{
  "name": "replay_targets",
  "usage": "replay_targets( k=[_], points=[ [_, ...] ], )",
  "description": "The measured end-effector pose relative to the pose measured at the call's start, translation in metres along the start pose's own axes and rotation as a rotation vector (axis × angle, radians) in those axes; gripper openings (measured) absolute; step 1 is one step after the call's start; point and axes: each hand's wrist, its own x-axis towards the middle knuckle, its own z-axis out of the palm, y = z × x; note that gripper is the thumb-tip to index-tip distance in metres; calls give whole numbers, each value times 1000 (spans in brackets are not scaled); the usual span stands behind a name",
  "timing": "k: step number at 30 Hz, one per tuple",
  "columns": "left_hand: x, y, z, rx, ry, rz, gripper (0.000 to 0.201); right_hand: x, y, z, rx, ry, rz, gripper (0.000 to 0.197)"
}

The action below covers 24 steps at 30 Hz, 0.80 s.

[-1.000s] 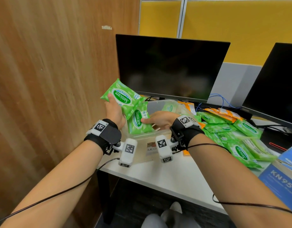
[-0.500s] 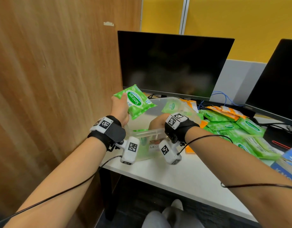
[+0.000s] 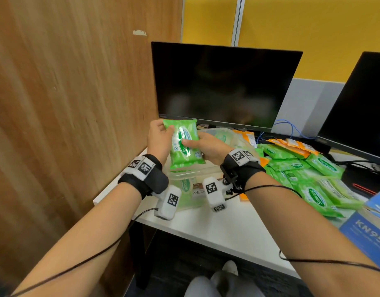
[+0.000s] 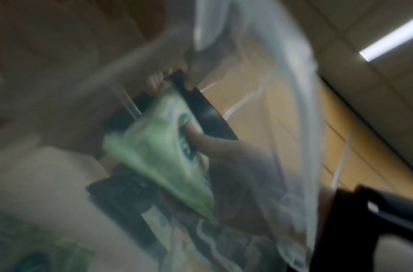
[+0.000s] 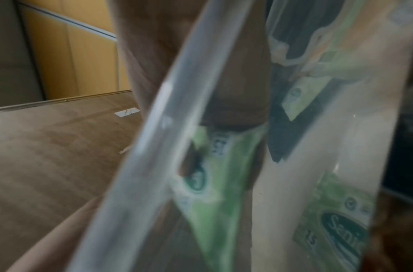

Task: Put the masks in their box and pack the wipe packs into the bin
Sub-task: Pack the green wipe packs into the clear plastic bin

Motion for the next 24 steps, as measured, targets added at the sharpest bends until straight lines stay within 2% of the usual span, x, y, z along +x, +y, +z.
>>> replay_targets(
  k=[2,3,5,7,9,11,12,15,17,19,21,24],
  points=[
    [-2,-1,-2,251,130,95,40,5,5,0,-109,37,135,35],
    [-4,0,-2,394,147,123,41,7,6,1,-208,42,179,38],
    [-7,1,0,650,59,93,46,3,8,6,-490,-7,229,47],
    [-6,3,3,866,-76,-8,49,-3,10,6,-900,-62,272,50],
    [-3,7,0,958,-185,-70,49,-7,14,-1,-1158,-105,223,36],
    [-2,5,-8,988,-259,-91,49,-4,20,-10,-1249,-100,254,28],
    [-3,2,-12,979,-275,-102,49,-6,19,-10,-1241,-72,278,31],
    [-7,-5,-19,859,-237,-133,55,-7,12,-7,-1004,-12,323,39],
    [-6,-8,-17,837,-220,-122,58,3,16,-4,-1105,-138,364,34],
    [-5,-8,-15,843,-213,-125,61,16,26,0,-1178,-171,412,28],
    [-4,-8,-14,869,-213,-121,64,23,28,4,-1031,-74,325,26],
    [-6,-5,-14,918,-223,-113,66,18,9,2,-627,243,54,22]
  ],
)
